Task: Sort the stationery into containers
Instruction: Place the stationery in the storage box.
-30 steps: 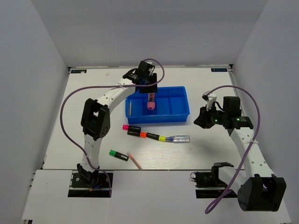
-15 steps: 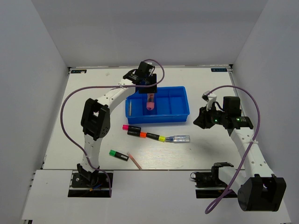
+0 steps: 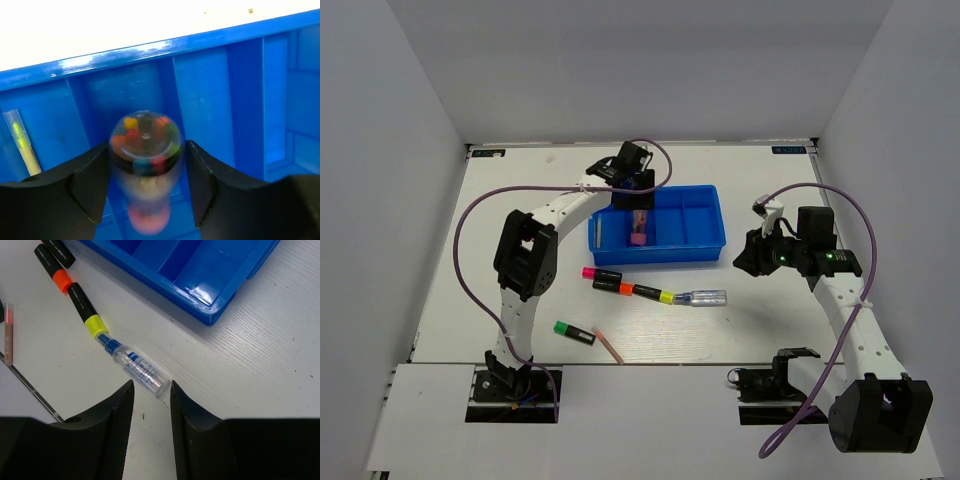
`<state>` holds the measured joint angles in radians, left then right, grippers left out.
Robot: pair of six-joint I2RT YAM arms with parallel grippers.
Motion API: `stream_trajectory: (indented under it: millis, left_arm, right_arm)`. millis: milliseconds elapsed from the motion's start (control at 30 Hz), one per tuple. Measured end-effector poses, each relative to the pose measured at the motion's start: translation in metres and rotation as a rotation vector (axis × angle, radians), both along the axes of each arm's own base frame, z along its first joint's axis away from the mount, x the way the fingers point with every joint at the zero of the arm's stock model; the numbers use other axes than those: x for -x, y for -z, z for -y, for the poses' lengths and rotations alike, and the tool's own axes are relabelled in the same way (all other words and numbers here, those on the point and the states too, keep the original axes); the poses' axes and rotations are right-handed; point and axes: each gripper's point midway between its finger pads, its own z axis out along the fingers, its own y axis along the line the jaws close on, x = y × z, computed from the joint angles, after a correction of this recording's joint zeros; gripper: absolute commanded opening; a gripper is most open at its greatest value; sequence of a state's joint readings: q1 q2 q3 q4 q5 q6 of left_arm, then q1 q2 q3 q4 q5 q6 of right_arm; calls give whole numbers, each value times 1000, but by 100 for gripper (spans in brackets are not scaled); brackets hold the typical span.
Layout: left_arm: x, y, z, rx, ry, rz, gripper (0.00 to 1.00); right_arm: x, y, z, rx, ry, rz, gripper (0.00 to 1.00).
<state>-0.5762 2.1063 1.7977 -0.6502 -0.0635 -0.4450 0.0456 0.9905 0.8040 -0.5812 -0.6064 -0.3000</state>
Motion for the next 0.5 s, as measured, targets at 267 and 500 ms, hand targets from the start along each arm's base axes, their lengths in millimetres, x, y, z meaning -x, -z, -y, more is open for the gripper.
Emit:
stream_trajectory:
  millis: [267, 500]
  left_arm:
    - [4, -5, 6, -14, 22, 19, 57]
    - [46, -32, -16, -37, -43, 42, 0]
  right_arm:
    - [0, 0, 0, 0, 0, 0, 40]
    - [0, 0, 0, 0, 0, 0, 40]
